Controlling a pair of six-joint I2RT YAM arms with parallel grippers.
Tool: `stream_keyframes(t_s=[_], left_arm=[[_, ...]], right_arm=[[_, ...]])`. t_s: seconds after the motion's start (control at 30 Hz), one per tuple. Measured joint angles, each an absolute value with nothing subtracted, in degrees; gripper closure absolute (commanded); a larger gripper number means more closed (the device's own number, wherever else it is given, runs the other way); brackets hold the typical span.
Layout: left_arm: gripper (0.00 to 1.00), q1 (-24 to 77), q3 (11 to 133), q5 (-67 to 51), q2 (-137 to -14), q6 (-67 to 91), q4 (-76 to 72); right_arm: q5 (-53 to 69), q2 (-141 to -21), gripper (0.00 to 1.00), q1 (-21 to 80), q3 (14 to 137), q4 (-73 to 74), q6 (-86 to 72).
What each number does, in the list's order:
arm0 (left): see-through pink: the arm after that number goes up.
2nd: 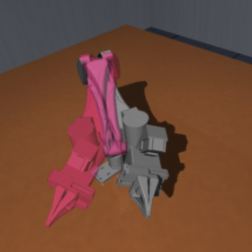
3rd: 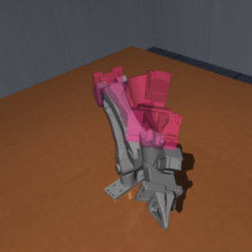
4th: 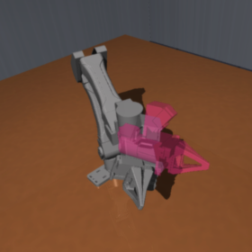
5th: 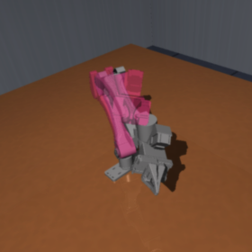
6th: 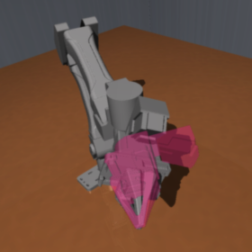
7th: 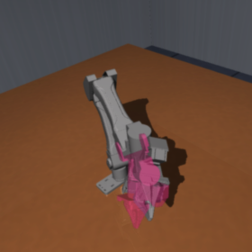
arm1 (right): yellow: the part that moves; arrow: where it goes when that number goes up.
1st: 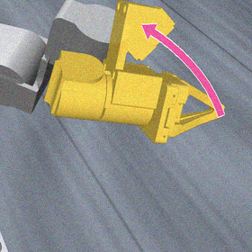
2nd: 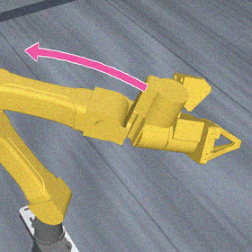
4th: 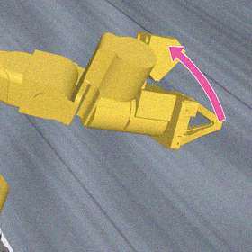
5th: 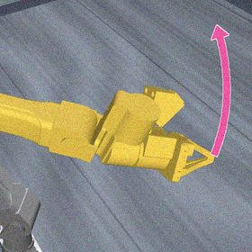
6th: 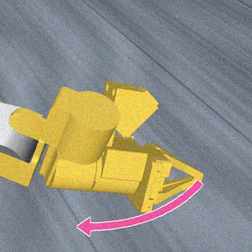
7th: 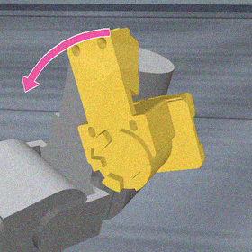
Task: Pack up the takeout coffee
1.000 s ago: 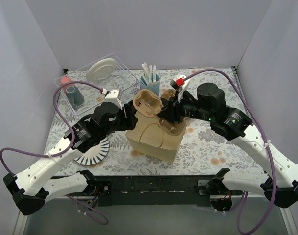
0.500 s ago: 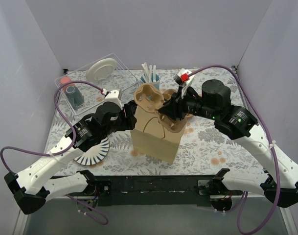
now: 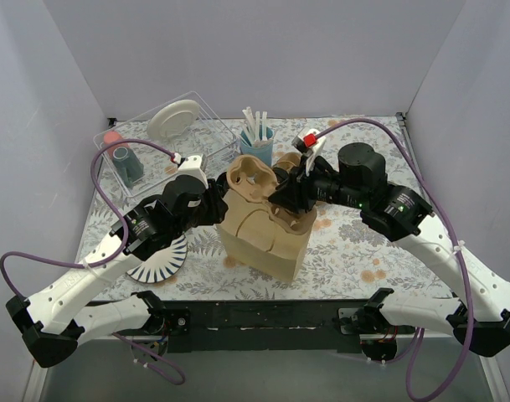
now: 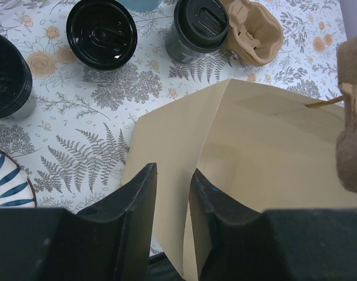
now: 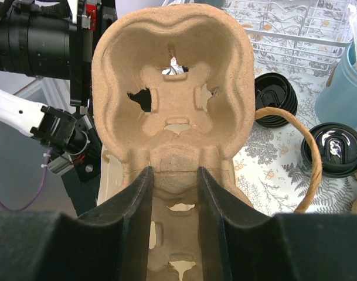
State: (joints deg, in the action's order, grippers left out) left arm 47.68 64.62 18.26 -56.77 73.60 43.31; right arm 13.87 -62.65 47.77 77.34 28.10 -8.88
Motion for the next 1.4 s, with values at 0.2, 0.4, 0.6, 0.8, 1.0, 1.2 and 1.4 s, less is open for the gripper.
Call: stream_keyframes(t_s=[0.2,0.4,0.6,0.8,1.0,1.2,1.4], left_arm=[[0.90,47.7,64.6,18.1,-56.8,73.9,43.3],[0.91,47.7,64.6,17.8,-56.9,74.5,43.3],[0.89,47.7,64.6,17.6,-57.4,75.0,43.2],[0.87,47.7,64.6,17.5,-57.6,75.0,43.2],[0.86,47.7,64.6,17.4,-57.6,74.5,42.8],[0.85,47.7,64.7,16.9,-57.6,73.9,42.7],[0.83,47.7,64.7,16.6,-57.6,73.7,42.0]], right_arm=[[14.7,-61.4,0.74,47.8,76.5,27.4,-9.9],[18.2,-59.7,0.74,47.8,74.9,22.7,-13.0],[22.3,-58.6,0.74,47.8,69.3,16.5,-17.4],[21.9,-58.6,0.73,47.8,68.1,16.1,-17.2],[18.3,-60.2,0.73,48.0,69.4,18.8,-12.5],[15.1,-62.0,0.74,48.0,69.7,22.6,-8.5],[14.7,-62.7,0.75,48.1,69.7,24.2,-6.7]])
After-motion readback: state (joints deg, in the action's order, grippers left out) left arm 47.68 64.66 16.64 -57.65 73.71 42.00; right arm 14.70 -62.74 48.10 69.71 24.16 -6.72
